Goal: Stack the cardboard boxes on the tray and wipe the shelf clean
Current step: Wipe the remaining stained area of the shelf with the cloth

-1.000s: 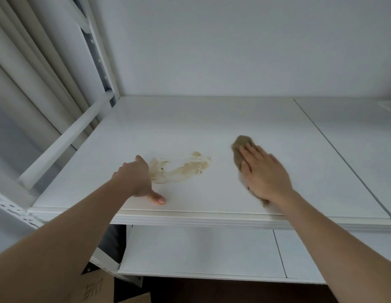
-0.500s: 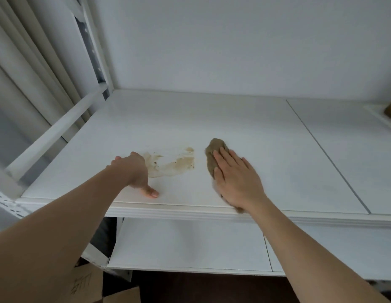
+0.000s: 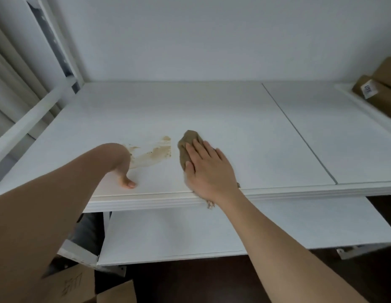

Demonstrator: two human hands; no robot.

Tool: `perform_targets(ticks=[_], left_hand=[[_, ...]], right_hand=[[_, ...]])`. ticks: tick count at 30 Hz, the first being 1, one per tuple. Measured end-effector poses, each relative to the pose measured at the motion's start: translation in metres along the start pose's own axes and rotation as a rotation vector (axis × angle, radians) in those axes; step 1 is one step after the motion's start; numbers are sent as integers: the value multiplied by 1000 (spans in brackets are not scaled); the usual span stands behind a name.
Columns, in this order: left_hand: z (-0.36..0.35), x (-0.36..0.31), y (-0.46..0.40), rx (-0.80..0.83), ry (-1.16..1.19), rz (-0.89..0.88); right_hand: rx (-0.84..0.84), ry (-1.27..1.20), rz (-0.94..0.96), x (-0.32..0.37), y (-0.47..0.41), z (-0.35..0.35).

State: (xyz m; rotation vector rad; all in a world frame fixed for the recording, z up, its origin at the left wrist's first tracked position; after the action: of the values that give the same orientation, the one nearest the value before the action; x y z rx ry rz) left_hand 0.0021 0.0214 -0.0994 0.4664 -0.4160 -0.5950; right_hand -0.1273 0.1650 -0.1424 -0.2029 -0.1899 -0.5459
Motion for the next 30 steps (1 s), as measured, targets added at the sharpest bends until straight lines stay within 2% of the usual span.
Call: perform_targets(ticks=[2, 5, 8, 12, 14, 18, 21, 23, 26, 30], left_hand=[[-1, -1, 1, -27, 24, -9], [-5, 15, 5, -64, 165, 20], [-11, 36, 4, -8, 391, 39], [-3, 39, 2, -67, 423, 71], [-4, 34, 0, -82, 423, 84], [-6, 35, -7, -75, 455, 85], [-10, 50, -9, -111, 388, 105], [-15, 63, -12, -160, 299, 136], [-25, 74, -17, -168, 298, 143], [-28, 75, -18, -146, 273, 146]], right_hand=[[-27, 30, -100, -32, 10, 9], [-86, 78, -381, -69, 15, 22], [-125, 57, -538, -44, 11, 17], [-82, -32, -433, 35, 4, -4], [-46, -54, -347, 51, 5, -9], [-110, -46, -191, 21, 7, -3], [-138, 36, -319, -30, 0, 9], [-98, 43, -402, -44, -10, 11], [-77, 50, -397, -22, -26, 5], [-34, 15, -184, 24, -29, -9]])
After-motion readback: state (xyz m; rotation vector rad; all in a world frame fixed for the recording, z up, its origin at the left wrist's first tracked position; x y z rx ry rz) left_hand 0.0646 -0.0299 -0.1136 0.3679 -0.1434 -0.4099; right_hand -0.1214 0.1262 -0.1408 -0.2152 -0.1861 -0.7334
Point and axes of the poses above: each hand's wrist, its own y-axis away from the middle knuckle, its own z-axis out of the back of the hand, x = y × z, the point moved 6 cm from there along -y, towards the middle knuckle, and after that the axes turned 3 degrees about -x, right-handed, at the moved point
